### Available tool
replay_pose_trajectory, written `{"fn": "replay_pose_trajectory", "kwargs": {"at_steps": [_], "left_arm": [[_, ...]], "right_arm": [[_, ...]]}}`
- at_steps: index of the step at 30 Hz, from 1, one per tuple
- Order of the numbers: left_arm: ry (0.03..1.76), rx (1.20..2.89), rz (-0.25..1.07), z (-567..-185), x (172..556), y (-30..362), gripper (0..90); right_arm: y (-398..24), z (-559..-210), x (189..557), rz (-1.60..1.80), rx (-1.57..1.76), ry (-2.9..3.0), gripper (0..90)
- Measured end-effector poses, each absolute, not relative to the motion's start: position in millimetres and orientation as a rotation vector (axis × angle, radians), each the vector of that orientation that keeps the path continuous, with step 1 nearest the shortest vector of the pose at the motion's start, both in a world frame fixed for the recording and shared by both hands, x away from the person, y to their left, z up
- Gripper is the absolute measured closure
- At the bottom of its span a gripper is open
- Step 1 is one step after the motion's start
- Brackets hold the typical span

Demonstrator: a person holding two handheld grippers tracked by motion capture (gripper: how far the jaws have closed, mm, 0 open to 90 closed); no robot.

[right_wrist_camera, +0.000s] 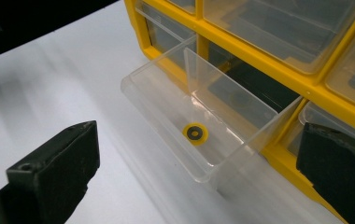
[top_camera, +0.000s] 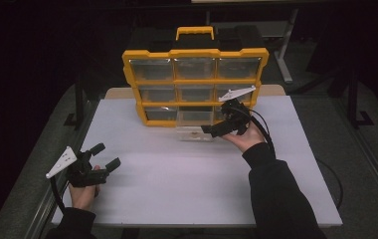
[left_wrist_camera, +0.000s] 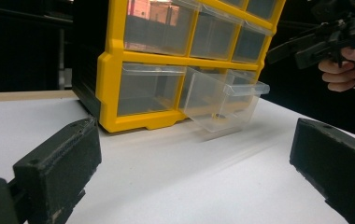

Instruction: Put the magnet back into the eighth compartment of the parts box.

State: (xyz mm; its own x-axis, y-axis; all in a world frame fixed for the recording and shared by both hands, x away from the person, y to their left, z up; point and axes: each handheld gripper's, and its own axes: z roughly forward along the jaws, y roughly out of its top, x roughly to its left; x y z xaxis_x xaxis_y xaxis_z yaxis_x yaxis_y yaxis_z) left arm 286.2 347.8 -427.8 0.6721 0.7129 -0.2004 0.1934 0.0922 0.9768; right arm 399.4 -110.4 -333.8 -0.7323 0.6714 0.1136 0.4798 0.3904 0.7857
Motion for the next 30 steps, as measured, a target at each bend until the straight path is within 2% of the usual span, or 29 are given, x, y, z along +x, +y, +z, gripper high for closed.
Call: {"fn": "replay_pose_trajectory", "kwargs": {"at_steps": [30], "left_arm": [[0.803, 1.46, 0.453, -427.7, 285.2, 348.9, 1.8]], "right_arm": [[-142.8, -351.0, 372.1, 1.379, 1.026, 2.356, 0.0]]}}
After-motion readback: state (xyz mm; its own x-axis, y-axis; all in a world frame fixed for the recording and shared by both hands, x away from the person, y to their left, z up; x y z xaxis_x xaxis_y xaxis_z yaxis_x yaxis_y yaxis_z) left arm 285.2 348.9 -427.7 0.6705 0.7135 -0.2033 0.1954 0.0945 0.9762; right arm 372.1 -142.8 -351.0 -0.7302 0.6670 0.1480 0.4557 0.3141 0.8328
